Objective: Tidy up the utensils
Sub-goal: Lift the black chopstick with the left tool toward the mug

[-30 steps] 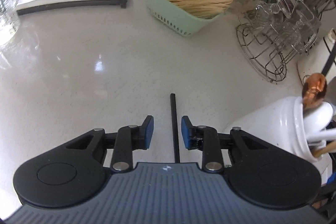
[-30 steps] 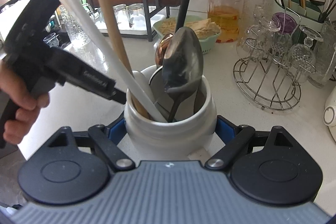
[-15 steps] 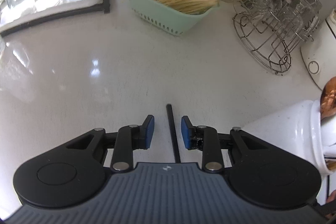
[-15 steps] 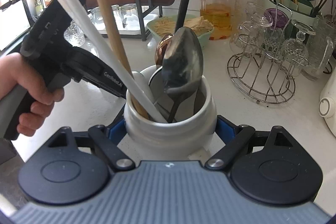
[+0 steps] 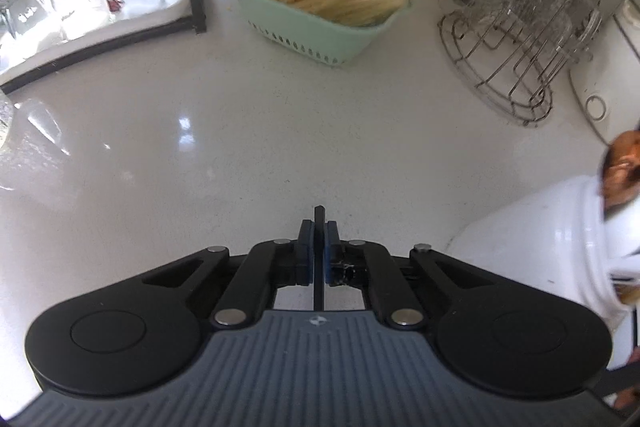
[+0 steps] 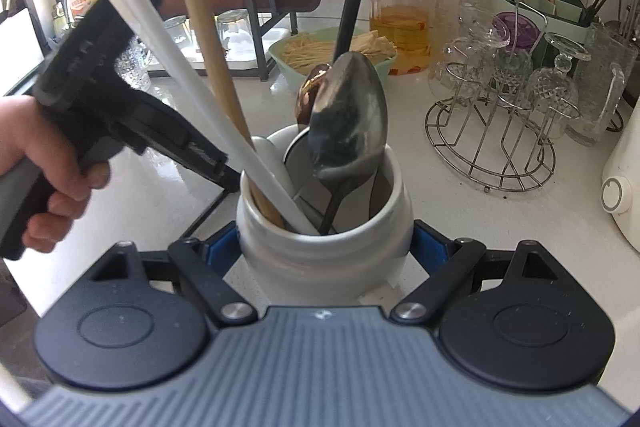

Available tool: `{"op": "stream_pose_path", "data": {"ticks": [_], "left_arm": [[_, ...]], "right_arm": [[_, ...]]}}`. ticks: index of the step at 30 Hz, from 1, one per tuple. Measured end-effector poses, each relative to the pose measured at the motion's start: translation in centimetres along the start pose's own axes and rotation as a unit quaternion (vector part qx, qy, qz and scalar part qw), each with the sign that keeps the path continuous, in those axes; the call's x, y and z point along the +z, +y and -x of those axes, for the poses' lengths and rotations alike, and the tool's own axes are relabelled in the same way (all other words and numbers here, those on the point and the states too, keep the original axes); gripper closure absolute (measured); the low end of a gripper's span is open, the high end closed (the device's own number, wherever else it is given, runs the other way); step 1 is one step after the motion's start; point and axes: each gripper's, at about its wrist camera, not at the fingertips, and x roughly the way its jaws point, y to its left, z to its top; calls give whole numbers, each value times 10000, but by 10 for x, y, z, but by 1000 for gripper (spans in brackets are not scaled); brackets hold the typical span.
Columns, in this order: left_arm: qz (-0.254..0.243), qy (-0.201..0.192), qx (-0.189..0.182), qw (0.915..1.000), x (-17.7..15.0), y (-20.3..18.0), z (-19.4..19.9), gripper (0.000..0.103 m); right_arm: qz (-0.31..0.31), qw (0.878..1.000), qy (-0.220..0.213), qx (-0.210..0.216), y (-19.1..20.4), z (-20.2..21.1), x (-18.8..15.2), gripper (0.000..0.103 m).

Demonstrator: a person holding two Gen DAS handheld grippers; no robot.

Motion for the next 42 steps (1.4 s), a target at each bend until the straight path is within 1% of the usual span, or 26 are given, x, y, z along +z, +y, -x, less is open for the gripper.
{"op": "stream_pose_path", "data": {"ticks": [6, 11, 17, 20, 23, 27, 37, 39, 42], "left_arm": [[210, -387, -186, 9989, 2, 14, 41, 98], [414, -715, -390, 9958, -1, 26, 79, 98], [654, -1092, -581, 9902, -14, 35, 118, 98], [715, -1282, -624, 9872, -20, 33, 134, 98], [870, -1495, -707, 9824, -27, 32, 152, 98], [916, -1750, -733, 9776, -32, 27, 174, 98], [802, -1912, -778, 9752, -32, 21, 197, 98], [622, -1892, -827, 9765, -30, 18, 201, 98], [471, -1946, -769, 9767, -28, 11, 207, 98]], "right_arm": [[-10, 10000, 31, -84, 7, -4, 4, 12], [-197, 9996, 40, -192, 11, -9, 9, 12], [-413, 9982, -58, -439, 16, -14, 13, 12], [-398, 9982, -47, -444, 15, -16, 15, 12], [-345, 9986, -20, -402, 14, -16, 15, 12], [-301, 9989, -23, -370, 14, -15, 15, 12], [-332, 9988, -15, -369, 14, -17, 16, 12], [-333, 9988, -25, -370, 14, -17, 16, 12], [-332, 9988, -34, -358, 13, -16, 15, 12]]}}
